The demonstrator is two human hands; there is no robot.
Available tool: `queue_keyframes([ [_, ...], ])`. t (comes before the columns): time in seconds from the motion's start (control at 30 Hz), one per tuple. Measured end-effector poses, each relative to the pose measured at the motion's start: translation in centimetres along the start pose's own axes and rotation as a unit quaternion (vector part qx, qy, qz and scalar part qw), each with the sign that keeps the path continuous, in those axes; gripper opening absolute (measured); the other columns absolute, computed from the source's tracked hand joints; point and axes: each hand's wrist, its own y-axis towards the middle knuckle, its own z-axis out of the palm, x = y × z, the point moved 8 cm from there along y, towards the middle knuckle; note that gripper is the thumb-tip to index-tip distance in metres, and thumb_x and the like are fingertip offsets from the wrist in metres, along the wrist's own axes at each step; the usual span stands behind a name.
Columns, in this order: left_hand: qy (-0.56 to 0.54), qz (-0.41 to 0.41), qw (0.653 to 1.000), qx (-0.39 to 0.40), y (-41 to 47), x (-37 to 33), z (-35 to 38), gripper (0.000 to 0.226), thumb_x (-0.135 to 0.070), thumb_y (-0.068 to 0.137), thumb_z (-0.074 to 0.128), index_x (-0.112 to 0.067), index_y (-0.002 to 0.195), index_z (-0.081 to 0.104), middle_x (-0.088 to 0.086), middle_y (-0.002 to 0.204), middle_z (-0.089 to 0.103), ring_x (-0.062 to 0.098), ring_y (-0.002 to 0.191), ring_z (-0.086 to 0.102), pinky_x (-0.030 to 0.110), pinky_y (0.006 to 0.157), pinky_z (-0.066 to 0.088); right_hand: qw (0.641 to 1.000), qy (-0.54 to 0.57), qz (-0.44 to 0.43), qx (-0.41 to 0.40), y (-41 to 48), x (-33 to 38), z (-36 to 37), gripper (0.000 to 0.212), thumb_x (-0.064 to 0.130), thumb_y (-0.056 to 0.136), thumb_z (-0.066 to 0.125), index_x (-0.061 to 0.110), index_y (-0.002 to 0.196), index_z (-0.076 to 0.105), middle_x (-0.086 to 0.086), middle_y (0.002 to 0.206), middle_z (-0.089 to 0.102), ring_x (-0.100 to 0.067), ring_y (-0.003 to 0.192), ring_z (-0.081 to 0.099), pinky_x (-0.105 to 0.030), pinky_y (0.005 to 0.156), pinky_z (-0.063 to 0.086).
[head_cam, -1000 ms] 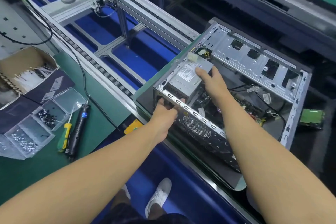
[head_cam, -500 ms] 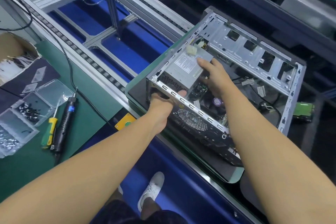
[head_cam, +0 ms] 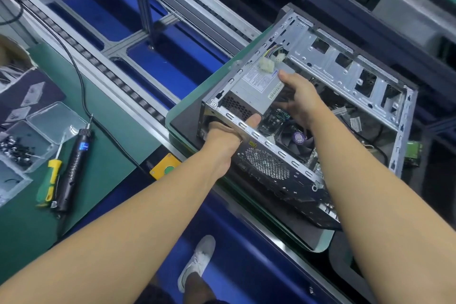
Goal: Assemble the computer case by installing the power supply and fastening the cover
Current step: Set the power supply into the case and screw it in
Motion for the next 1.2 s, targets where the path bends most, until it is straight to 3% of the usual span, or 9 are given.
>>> queue_keyframes([
  [0.27, 0.006, 0.005, 1.0, 0.026, 0.0, -0.3, 0.5, 0.074, -0.055, 0.061, 0.086, -0.016, 0.122, 0.07, -0.004, 0.126, 0.067, 0.016, 0.12, 0.057, 0.034, 0.11, 0.034, 1.0, -0.013, -0.019, -0.015, 0.2, -0.4, 0.4, 0.013, 0.035, 0.104, 0.053, 0.025, 0.11, 0.06, -0.003, 0.119, 0.072, -0.019, 0.111, 0.069, -0.04, 0.091, 0.056],
  [0.4, 0.001, 0.024, 1.0, 0.017, -0.3, -0.6, 0.4, 0.079, -0.057, 0.056, 0.089, -0.011, 0.119, 0.071, 0.002, 0.125, 0.069, 0.019, 0.119, 0.06, 0.044, 0.115, 0.037, 0.999, -0.033, -0.024, -0.006, -0.1, -0.4, 0.7, 0.039, 0.05, 0.089, 0.055, 0.029, 0.121, 0.058, -0.001, 0.124, 0.07, -0.015, 0.111, 0.069, -0.029, 0.081, 0.056],
  [0.5, -0.009, 0.038, 0.999, -0.005, -0.8, -0.5, -0.2, 0.098, -0.063, 0.048, 0.089, 0.005, 0.113, 0.065, 0.022, 0.124, 0.065, 0.037, 0.117, 0.06, 0.049, 0.111, 0.042, 0.998, -0.059, -0.031, -0.005, -0.2, -0.3, 0.7, 0.048, 0.062, 0.08, 0.059, 0.032, 0.117, 0.059, 0.0, 0.123, 0.07, -0.018, 0.112, 0.068, -0.036, 0.087, 0.054],
  [0.57, 0.004, 0.024, 1.0, -0.017, -0.8, -0.1, -0.8, 0.075, -0.039, 0.073, 0.083, 0.012, 0.118, 0.052, 0.03, 0.126, 0.058, 0.043, 0.117, 0.057, 0.048, 0.108, 0.045, 0.996, -0.083, -0.032, -0.007, 0.0, -0.2, 0.6, 0.052, 0.068, 0.075, 0.059, 0.031, 0.111, 0.059, -0.001, 0.122, 0.07, -0.024, 0.116, 0.066, -0.047, 0.099, 0.052],
  [0.63, 0.014, 0.005, 0.998, -0.055, -0.6, 0.8, -2.3, 0.03, -0.01, 0.094, 0.063, -0.001, 0.119, 0.049, 0.013, 0.119, 0.063, 0.027, 0.111, 0.061, 0.038, 0.105, 0.046, 0.995, -0.094, -0.025, 0.001, 0.2, -0.4, 0.7, 0.056, 0.07, 0.075, 0.06, 0.028, 0.113, 0.059, -0.003, 0.123, 0.07, -0.028, 0.12, 0.064, -0.055, 0.108, 0.047],
  [0.8, -0.008, 0.009, 0.985, -0.17, -2.9, 2.2, -7.1, 0.011, -0.021, 0.096, 0.053, -0.02, 0.094, 0.063, -0.002, 0.092, 0.063, 0.017, 0.098, 0.059, 0.034, 0.088, 0.05, 0.994, -0.103, -0.009, 0.033, 0.2, -0.3, 1.3, 0.075, 0.08, 0.07, 0.064, 0.028, 0.124, 0.068, 0.006, 0.115, 0.077, -0.018, 0.112, 0.07, -0.043, 0.107, 0.048],
  [0.9, -0.085, -0.05, 0.984, -0.15, -3.5, 2.1, -7.3, 0.062, -0.061, 0.09, 0.055, -0.017, 0.134, 0.054, 0.003, 0.129, 0.055, 0.019, 0.121, 0.052, 0.038, 0.11, 0.04, 0.992, -0.108, 0.001, 0.062, 0.0, -0.1, 1.8, 0.074, 0.078, 0.075, 0.061, 0.023, 0.123, 0.071, 0.009, 0.113, 0.078, -0.012, 0.11, 0.07, -0.03, 0.098, 0.047],
  [1.0, -0.104, -0.06, 0.991, -0.066, -3.1, 0.0, -4.9, 0.113, -0.091, 0.069, 0.045, -0.029, 0.159, 0.014, -0.003, 0.166, 0.013, 0.018, 0.151, 0.017, 0.043, 0.123, 0.018, 0.99, -0.133, -0.005, 0.055, -0.2, 0.5, 1.7, 0.072, 0.082, 0.072, 0.058, 0.027, 0.114, 0.075, 0.015, 0.109, 0.078, -0.006, 0.108, 0.069, -0.023, 0.085, 0.041],
  [1.2, -0.095, -0.073, 0.992, -0.035, -3.1, -0.8, -3.3, 0.125, -0.097, 0.053, 0.036, -0.028, 0.157, 0.024, -0.003, 0.164, 0.022, 0.018, 0.15, 0.024, 0.045, 0.123, 0.02, 0.989, -0.142, -0.025, 0.033, 0.1, 0.6, 0.9, 0.062, 0.073, 0.081, 0.059, 0.02, 0.108, 0.077, 0.006, 0.108, 0.078, -0.018, 0.109, 0.069, -0.037, 0.092, 0.045],
])
